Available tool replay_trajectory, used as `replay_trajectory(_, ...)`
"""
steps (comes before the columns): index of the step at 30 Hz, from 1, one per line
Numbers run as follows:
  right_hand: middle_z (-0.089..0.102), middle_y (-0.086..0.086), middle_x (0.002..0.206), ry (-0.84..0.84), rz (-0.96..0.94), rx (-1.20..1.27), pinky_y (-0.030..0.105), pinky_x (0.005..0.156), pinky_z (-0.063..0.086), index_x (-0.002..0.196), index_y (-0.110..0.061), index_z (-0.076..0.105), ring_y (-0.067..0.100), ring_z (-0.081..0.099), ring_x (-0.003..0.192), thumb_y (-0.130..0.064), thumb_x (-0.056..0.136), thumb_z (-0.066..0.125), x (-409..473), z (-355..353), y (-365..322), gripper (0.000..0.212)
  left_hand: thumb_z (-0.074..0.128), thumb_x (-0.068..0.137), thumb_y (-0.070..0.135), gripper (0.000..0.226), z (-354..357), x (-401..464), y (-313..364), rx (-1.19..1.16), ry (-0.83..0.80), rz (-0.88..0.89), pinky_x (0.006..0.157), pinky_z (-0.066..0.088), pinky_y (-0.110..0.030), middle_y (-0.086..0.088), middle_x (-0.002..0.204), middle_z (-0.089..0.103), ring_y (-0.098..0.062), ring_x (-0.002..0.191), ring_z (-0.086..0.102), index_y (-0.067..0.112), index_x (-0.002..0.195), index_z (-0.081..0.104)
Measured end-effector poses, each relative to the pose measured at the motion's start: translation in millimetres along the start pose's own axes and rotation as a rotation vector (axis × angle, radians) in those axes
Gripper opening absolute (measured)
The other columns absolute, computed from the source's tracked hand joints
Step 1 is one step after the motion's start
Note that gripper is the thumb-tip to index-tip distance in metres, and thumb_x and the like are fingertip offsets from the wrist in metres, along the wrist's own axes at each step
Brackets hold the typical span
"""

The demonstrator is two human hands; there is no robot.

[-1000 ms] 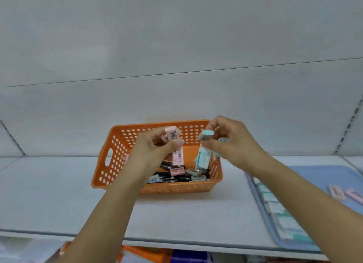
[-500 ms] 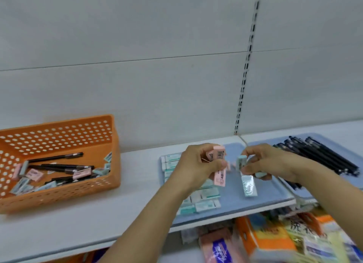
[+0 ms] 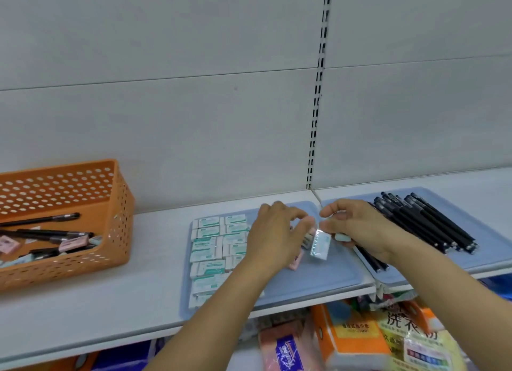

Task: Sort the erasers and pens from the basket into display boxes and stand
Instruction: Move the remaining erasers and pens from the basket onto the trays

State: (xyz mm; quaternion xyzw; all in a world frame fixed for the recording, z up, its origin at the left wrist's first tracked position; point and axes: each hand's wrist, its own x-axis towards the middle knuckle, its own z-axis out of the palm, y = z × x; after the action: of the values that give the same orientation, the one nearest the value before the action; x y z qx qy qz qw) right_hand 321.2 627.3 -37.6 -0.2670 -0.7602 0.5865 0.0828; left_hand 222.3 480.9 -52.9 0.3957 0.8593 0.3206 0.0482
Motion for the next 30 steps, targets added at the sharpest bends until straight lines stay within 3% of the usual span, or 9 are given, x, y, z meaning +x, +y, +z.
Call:
replay_trajectory(2,0.066,0.008,0.078,-0.001,-0.033,0.1,0.023,0.051,0.04,0.1,-0.007,0.061,0.013,0.052,0.056,-0.006,0.086,0.069,3,11,0,0.016,0.054,0.091,0.051,0.031,0,-7,6,-0.184,-0.13,-0.041,0.082,0.053,-0.038,0.005,0.087,0.071,-0.015,0.088,0.065,0.033,0.115,0.062)
replay_trajectory(4,0.065,0.011,0.08,0.009,-0.064,0.183,0.023,0.051,0.041,0.102,-0.006,0.062,0.014,0.054,0.057,-0.005,0.086,0.069,5,20,-2,0.017,0.065,0.087,0.041,0.029,-1,-11,6,-0.348,-0.169,-0.111,0.072,0.058,-0.037,0.002,0.077,0.071,-0.017,0.067,0.07,0.031,0.114,0.058)
replay_trajectory(7,0.065,0.008,0.083,0.038,-0.137,0.189,0.025,0.056,0.043,0.103,-0.009,0.064,0.015,0.057,0.065,-0.009,0.089,0.066,7,29,0,0.015,0.068,0.087,0.033,0.026,-16,-15,-5,-0.401,-0.076,-0.153,0.07,0.056,-0.029,0.002,0.085,0.07,-0.012,0.073,0.067,0.035,0.109,0.056)
replay_trajectory(10,0.064,0.003,0.091,0.083,-0.25,-0.148,0.021,0.067,0.045,0.096,-0.018,0.064,0.017,0.06,0.082,-0.013,0.09,0.065,9,35,9,0.009,0.063,0.09,0.03,0.022,-44,-27,-28,-0.405,0.043,-0.14,0.079,0.054,-0.033,0.004,0.085,0.071,-0.012,0.078,0.063,0.033,0.11,0.056)
replay_trajectory(14,0.061,-0.005,0.091,0.035,-0.336,-0.48,0.012,0.069,0.041,0.095,-0.023,0.061,0.015,0.057,0.088,-0.01,0.093,0.059,10,41,26,0.013,0.058,0.094,0.025,0.014,-81,-53,-64,-0.375,0.128,-0.167,0.064,0.047,-0.019,0.006,0.079,0.07,-0.004,0.077,0.064,0.029,0.106,0.053)
replay_trajectory(18,0.055,-0.012,0.094,0.192,-0.59,-0.618,0.02,0.074,0.033,0.097,-0.028,0.059,0.013,0.048,0.097,-0.017,0.092,0.061,11,58,26,0.012,0.059,0.094,0.021,0.013,-98,-71,-91,-0.337,0.103,-0.19,0.061,0.046,-0.018,0.001,0.086,0.07,-0.007,0.078,0.061,0.032,0.101,0.056)
replay_trajectory(21,0.051,-0.025,0.102,0.002,-0.685,-0.479,0.008,0.074,0.037,0.11,-0.031,0.061,-0.001,0.048,0.1,-0.023,0.091,0.064,4,83,13,0.021,0.061,0.093,0.013,0.022,-100,-77,-99,-0.291,0.053,-0.186,0.065,0.048,-0.016,0.0,0.087,0.068,-0.007,0.076,0.057,0.032,0.102,0.067)
replay_trajectory(26,0.05,-0.026,0.117,-0.248,-0.779,-0.5,0.007,0.084,0.034,0.128,-0.039,0.054,-0.005,0.047,0.107,-0.035,0.085,0.07,2,118,-7,0.046,0.065,0.09,0.01,0.023,-103,-77,-101,-0.34,-0.031,-0.219,0.071,0.051,-0.019,0.002,0.082,0.068,-0.007,0.077,0.06,0.03,0.103,0.067)
replay_trajectory(30,0.055,-0.024,0.102,-0.21,-0.873,-0.605,0.016,0.085,0.041,0.123,-0.028,0.062,-0.007,0.047,0.093,-0.034,0.087,0.069,-3,132,-10,0.037,0.072,0.084,0.009,0.027,-104,-79,-96,-0.516,-0.103,-0.269,0.071,0.052,-0.024,-0.006,0.085,0.074,-0.015,0.077,0.065,0.016,0.104,0.055)
